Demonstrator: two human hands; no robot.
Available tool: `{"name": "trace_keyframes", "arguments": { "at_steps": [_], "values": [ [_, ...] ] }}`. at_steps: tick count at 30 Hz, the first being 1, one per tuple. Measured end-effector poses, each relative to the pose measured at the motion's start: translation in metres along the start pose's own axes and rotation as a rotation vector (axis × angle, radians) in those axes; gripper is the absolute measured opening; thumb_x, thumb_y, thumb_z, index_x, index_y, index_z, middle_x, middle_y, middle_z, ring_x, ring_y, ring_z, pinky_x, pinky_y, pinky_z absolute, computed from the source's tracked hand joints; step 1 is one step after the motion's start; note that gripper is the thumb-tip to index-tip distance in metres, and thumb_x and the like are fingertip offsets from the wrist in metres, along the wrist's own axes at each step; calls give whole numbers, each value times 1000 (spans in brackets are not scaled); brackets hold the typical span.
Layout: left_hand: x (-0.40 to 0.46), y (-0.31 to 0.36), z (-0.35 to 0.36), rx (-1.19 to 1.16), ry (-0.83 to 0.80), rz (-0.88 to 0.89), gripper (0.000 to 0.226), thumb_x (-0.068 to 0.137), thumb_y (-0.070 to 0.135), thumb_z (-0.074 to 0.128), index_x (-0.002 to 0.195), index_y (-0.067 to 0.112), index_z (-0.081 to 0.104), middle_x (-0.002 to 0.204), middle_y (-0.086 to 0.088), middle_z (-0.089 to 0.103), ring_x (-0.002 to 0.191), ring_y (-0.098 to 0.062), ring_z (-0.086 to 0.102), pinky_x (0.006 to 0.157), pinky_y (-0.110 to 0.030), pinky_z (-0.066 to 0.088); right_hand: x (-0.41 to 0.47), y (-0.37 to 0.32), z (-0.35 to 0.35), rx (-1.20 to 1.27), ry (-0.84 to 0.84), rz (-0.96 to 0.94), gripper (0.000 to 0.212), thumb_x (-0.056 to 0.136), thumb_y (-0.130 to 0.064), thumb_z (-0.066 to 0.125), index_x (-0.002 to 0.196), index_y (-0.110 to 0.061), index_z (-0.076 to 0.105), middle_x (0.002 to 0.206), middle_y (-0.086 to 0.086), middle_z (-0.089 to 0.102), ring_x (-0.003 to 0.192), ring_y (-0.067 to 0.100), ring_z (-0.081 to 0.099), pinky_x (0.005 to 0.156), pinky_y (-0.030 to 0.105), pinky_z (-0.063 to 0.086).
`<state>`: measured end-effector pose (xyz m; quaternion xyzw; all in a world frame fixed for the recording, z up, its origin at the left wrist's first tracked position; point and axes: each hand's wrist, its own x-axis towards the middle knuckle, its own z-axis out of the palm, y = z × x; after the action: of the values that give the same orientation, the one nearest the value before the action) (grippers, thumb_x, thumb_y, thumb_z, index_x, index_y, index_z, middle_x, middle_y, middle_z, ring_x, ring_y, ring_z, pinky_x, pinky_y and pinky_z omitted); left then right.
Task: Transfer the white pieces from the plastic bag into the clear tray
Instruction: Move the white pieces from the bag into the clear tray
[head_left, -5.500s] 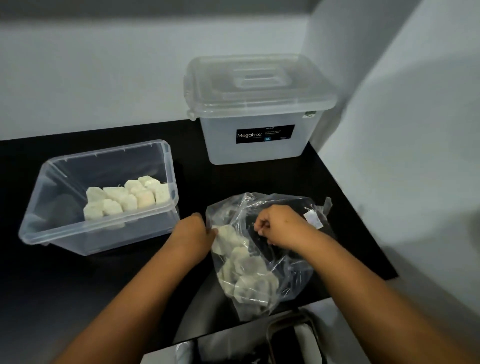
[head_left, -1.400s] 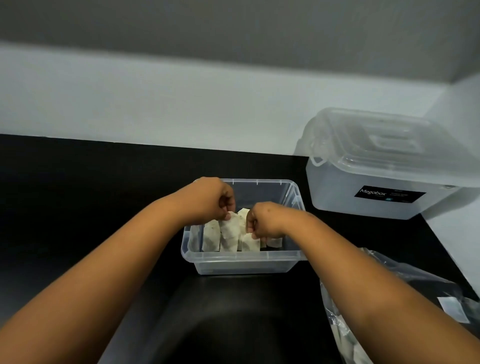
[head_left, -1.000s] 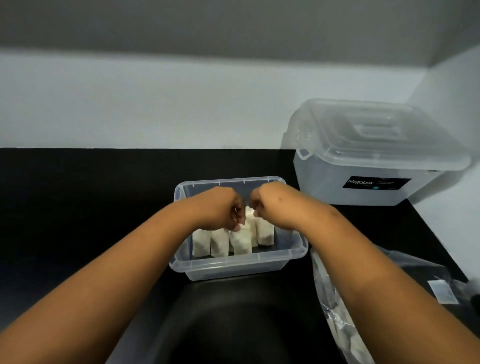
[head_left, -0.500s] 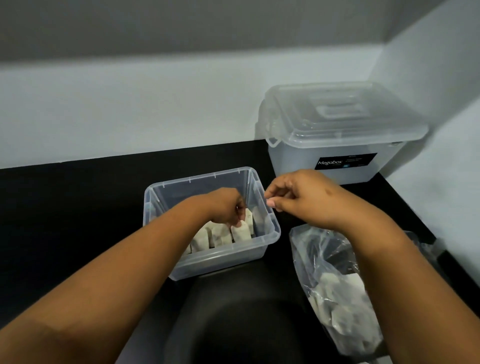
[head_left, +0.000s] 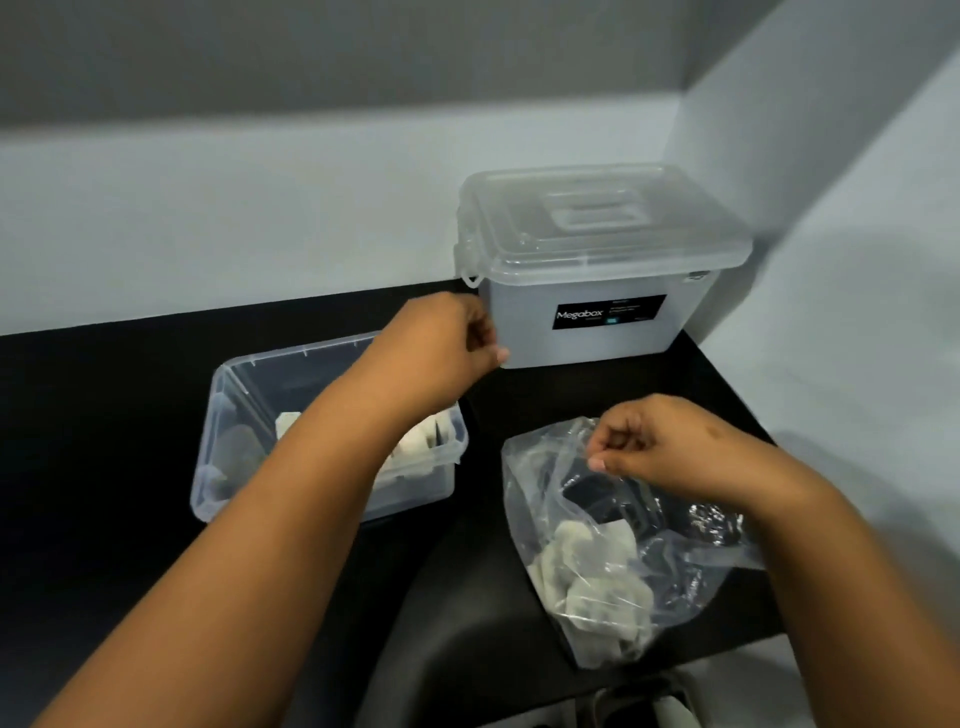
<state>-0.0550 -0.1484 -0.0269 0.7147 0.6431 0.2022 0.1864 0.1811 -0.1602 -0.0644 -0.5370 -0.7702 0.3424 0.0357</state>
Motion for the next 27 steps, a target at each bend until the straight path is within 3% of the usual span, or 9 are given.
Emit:
{"name": "trace_keyframes", "arguments": {
  "at_steps": [4, 7, 9, 13, 19, 23, 25, 27],
  "values": [
    [-15, 31, 42, -43, -153, 58, 14, 84, 33, 70, 92, 22, 70, 87, 6, 67, 80, -8, 62, 69, -19, 48, -8, 33, 10, -71, -153, 55, 7, 86, -22, 70, 90, -26, 75, 78, -14, 72, 75, -5, 66, 72, 14, 51],
    [-25, 38, 80, -26, -252, 49, 10, 85, 30, 70, 92, 24, 69, 86, 8, 66, 77, -6, 61, 71, -20, 48, -2, 51, 29, -160, -120, 55, 13, 88, -17, 66, 97, -21, 75, 92, -8, 73, 81, 2, 65, 74, 14, 50],
    [-31, 40, 101, -10, -283, 32, 7, 85, 29, 69, 92, 25, 68, 88, 9, 65, 77, -4, 60, 73, -22, 49, 3, 60, 43, -161, -109, 75, 15, 89, -18, 66, 100, -22, 74, 97, -5, 72, 85, 8, 67, 84, 24, 55],
    [-40, 43, 124, 40, -302, -4, 7, 86, 30, 67, 92, 27, 65, 90, 8, 65, 80, -6, 60, 75, -26, 51, 12, 66, 61, -181, -123, 108, 19, 89, -20, 65, 107, -22, 71, 101, 0, 69, 90, 18, 68, 86, 31, 55],
    [-47, 45, 137, 83, -292, -40, 10, 87, 31, 66, 94, 24, 66, 90, 9, 64, 80, -6, 60, 75, -25, 52, 10, 75, 63, -188, -125, 131, 18, 89, -10, 58, 84, -21, 71, 93, 0, 72, 84, 17, 69, 81, 30, 56],
    [-49, 47, 143, 103, -289, -56, 8, 88, 30, 65, 92, 24, 67, 89, 9, 64, 80, -6, 60, 72, -22, 50, 2, 80, 49, -175, -121, 132, 18, 92, -9, 55, 95, -19, 70, 107, 2, 69, 97, 23, 67, 88, 33, 54],
    [-49, 51, 145, 102, -289, -63, 8, 88, 30, 64, 92, 24, 67, 90, 8, 65, 80, -6, 60, 73, -23, 51, -3, 86, 41, -140, -61, 128, 18, 95, -13, 53, 100, -16, 70, 105, 3, 69, 100, 24, 67, 89, 34, 53],
    [-49, 54, 147, 99, -291, -64, 9, 89, 29, 64, 94, 22, 67, 92, 7, 65, 82, -8, 61, 77, -26, 53, -10, 93, 34, -102, 38, 126, 18, 95, -17, 54, 91, -23, 70, 96, 0, 71, 96, 21, 67, 92, 37, 51]
  ]
}}
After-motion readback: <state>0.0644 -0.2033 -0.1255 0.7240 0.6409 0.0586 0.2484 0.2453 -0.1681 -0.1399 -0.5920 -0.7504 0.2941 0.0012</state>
